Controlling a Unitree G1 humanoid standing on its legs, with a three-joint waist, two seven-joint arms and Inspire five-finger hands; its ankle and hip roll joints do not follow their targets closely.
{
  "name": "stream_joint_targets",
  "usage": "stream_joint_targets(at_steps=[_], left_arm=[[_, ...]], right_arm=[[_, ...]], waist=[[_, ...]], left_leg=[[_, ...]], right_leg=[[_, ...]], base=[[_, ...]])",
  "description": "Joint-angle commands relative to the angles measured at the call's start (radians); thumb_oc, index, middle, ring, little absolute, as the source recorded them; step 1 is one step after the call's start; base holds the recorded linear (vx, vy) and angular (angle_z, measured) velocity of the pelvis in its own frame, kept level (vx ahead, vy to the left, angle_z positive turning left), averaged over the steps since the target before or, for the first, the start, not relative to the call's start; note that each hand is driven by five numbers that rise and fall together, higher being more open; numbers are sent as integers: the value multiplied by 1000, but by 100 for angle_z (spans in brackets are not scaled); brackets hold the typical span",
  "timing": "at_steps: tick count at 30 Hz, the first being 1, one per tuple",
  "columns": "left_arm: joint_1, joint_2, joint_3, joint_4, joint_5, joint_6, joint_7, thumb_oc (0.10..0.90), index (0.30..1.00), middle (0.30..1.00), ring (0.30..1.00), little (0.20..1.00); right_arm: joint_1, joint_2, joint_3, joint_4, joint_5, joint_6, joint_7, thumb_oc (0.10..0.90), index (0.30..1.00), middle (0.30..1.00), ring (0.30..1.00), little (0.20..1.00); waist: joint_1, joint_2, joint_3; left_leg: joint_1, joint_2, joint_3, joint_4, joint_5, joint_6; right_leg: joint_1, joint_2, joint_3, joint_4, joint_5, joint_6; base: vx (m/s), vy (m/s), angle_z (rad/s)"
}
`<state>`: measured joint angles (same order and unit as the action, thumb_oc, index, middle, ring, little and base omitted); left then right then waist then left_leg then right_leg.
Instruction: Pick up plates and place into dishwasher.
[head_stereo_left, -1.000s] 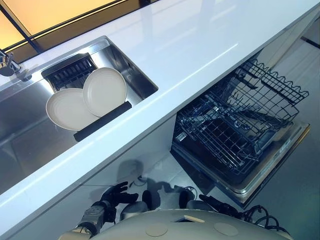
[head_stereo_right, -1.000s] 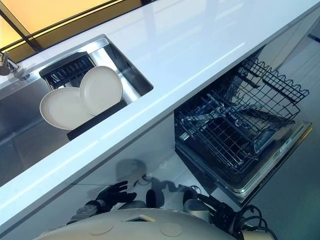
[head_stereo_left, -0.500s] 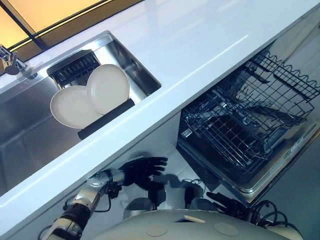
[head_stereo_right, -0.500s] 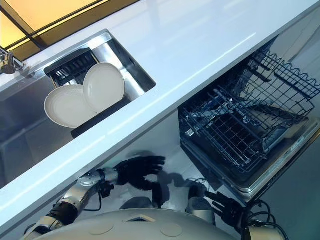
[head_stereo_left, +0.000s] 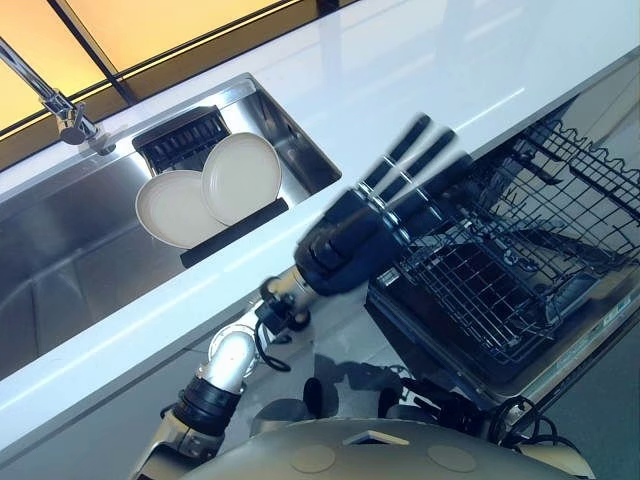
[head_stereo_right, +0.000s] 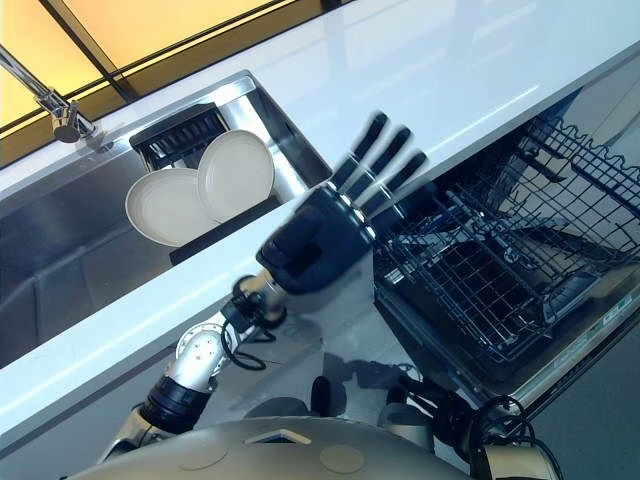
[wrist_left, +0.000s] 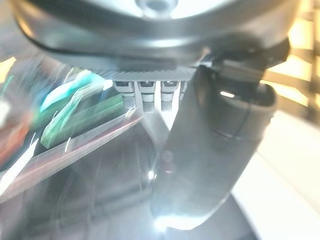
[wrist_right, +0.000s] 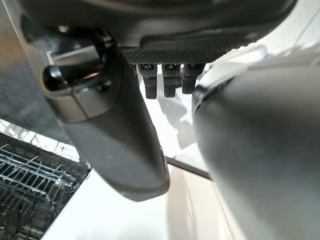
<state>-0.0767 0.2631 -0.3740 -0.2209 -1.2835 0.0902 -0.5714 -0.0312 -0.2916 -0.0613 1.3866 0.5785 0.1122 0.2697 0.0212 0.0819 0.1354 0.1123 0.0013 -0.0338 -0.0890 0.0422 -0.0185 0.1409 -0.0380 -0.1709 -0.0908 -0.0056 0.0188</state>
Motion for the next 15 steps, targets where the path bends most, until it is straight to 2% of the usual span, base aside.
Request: stream_joint_targets(at_steps=[1, 2, 3, 5, 6, 9, 12, 13, 15], left_arm=[[-104, 98, 205, -48, 592, -513, 454, 800, 900, 900, 900, 900], [-108, 120, 225, -42, 641, -516, 488, 800, 900, 900, 900, 900], [-115, 157, 279, -24, 812, -529, 599, 800, 900, 900, 900, 900], [-129, 224, 346, 9, 1060, -499, 742, 800, 900, 900, 900, 900], [-138, 259, 377, 27, 1157, -473, 774, 800, 900, 900, 900, 900], [-161, 329, 411, 65, 1286, -413, 795, 800, 900, 900, 900, 900], [-207, 434, 425, 115, 1284, -339, 774, 800, 900, 900, 900, 900], [-224, 464, 421, 139, 1238, -314, 767, 800, 900, 900, 900, 900], [-245, 487, 424, 183, 1255, -284, 756, 800, 900, 900, 900, 900]], right_arm=[[54, -4, -4, 39, 28, -31, 16, 800, 900, 900, 900, 900], [60, -4, -7, 38, 24, -33, 17, 800, 900, 900, 900, 900], [71, -2, -14, 33, 14, -33, 18, 800, 900, 900, 900, 900], [83, 1, -19, 29, 2, -33, 17, 800, 900, 900, 900, 900], [86, 1, -20, 28, -4, -30, 15, 800, 900, 900, 900, 900], [89, -4, -22, 33, -23, -25, 11, 800, 900, 900, 900, 900], [88, -19, -30, 37, -59, -15, 8, 800, 900, 900, 900, 900], [87, -23, -31, 41, -65, -16, 10, 800, 900, 900, 900, 900], [85, -29, -35, 37, -73, -7, 10, 800, 900, 900, 900, 900]], waist=[[20, -12, -38], [21, -13, -40], [21, -16, -45], [19, -21, -56], [18, -22, -62], [12, -22, -73], [2, -14, -81], [-1, -12, -82], [-7, -10, -82]], left_leg=[[-14, -84, -31, 23, -119, 61], [-12, -84, -33, 21, -119, 62], [-9, -87, -35, 19, -119, 63], [-4, -88, -36, 16, -119, 65], [-2, -87, -34, 16, -118, 64], [2, -85, -25, 15, -118, 63], [9, -81, -11, 15, -118, 63], [11, -82, -7, 15, -119, 65], [14, -82, 0, 19, -123, 66]], right_leg=[[-68, 54, 7, 159, -147, -1], [-66, 55, 6, 158, -149, -1], [-63, 57, 7, 156, -151, -1], [-58, 59, 9, 152, -154, -1], [-56, 61, 12, 150, -154, -1], [-55, 62, 18, 150, -156, 0], [-55, 64, 26, 153, -157, 2], [-55, 64, 29, 155, -158, 2], [-54, 64, 35, 159, -161, 3]], base=[[0, 0, 0], [51, 30, -1], [52, 27, -1], [75, 37, 1], [74, 37, 0], [76, 49, 0], [75, 75, -3], [80, 83, -5], [71, 77, -6]])
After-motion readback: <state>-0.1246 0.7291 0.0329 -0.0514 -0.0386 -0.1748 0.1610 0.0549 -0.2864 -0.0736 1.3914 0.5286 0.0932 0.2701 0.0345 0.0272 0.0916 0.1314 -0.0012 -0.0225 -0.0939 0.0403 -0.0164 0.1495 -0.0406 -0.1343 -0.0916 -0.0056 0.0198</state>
